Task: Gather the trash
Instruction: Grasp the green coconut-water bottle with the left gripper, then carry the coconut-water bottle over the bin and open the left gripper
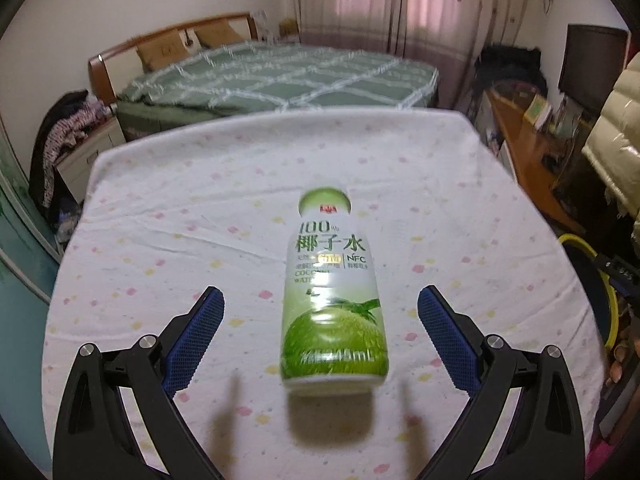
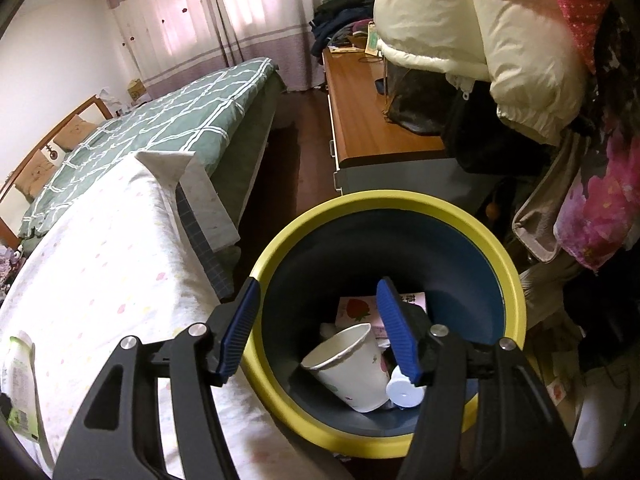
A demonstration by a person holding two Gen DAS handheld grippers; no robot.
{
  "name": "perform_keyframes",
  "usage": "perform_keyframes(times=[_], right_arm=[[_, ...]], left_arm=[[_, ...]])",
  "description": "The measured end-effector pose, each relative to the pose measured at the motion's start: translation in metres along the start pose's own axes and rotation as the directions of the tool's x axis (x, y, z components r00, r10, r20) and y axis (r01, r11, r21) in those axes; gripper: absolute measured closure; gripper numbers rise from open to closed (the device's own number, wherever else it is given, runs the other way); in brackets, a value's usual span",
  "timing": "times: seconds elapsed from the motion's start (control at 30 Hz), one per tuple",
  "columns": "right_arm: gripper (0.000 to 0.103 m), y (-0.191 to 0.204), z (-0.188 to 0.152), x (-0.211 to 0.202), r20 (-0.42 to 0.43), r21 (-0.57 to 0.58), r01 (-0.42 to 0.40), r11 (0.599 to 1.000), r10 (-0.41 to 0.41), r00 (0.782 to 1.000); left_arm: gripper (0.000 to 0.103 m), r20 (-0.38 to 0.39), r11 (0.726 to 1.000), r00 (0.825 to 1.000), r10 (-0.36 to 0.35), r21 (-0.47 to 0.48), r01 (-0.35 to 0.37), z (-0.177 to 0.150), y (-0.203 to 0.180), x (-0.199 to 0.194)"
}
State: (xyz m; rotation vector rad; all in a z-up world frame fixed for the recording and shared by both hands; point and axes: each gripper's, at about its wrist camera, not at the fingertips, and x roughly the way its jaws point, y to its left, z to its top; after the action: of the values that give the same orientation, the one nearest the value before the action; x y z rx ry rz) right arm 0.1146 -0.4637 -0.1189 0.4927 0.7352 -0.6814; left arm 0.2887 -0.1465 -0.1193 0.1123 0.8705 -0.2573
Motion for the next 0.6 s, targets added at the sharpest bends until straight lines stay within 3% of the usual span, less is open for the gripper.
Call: perform_keyframes(times=[0.23,0.6], right_arm=[[0.045,0.0,0.0,0.001,-0.009,0.001,-0.014,1.0,0.014,1.0],[0.045,0.002,0.0,0.003,-0.019,-0.007,-0.03,1.0,0.03,0.999]], left_arm=[[0.029,-0.109,1.0,0.994,0.004,0.008,-0.004,0.013,-0.001,0.03],[0.052,-0.163,0.999,0.986,-0.016,0.03,0.022,0.019,-0.004,0.047]])
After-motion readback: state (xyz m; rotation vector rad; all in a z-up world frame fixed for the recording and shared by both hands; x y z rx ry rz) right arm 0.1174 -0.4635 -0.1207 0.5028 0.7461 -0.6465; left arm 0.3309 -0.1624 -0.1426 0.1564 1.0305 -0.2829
